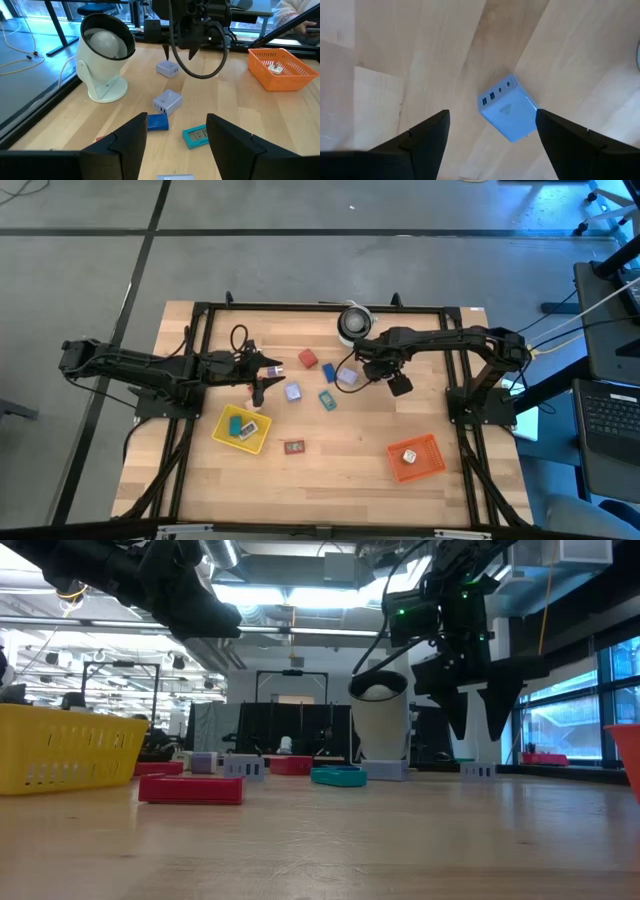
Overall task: Pick & Place Office items
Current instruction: Put the right violet charger adapter into the orange bin
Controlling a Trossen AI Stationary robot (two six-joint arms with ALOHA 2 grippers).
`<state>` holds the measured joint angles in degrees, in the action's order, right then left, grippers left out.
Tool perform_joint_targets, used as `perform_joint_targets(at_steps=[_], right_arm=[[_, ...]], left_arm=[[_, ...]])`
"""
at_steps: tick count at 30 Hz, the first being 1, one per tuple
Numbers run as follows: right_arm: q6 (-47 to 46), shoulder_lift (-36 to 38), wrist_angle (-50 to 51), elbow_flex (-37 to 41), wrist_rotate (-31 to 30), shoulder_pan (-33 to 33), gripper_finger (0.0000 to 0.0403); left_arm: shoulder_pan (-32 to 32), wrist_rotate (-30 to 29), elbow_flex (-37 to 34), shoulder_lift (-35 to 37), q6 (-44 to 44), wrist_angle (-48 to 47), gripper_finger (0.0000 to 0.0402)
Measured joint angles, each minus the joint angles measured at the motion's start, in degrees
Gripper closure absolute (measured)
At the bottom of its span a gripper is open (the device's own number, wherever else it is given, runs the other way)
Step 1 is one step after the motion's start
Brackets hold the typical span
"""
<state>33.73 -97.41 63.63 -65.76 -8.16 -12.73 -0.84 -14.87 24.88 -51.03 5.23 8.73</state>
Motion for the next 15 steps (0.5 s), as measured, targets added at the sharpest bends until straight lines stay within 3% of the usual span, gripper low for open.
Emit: perform_joint_targets(at_steps=[15], right_arm=[[6.2,0.0,-4.9,5.2,-5.4,0.6,0.0103]], left_arm=[[0.0,0.0,0.0,0.0,0.0,0.5,0.0203]])
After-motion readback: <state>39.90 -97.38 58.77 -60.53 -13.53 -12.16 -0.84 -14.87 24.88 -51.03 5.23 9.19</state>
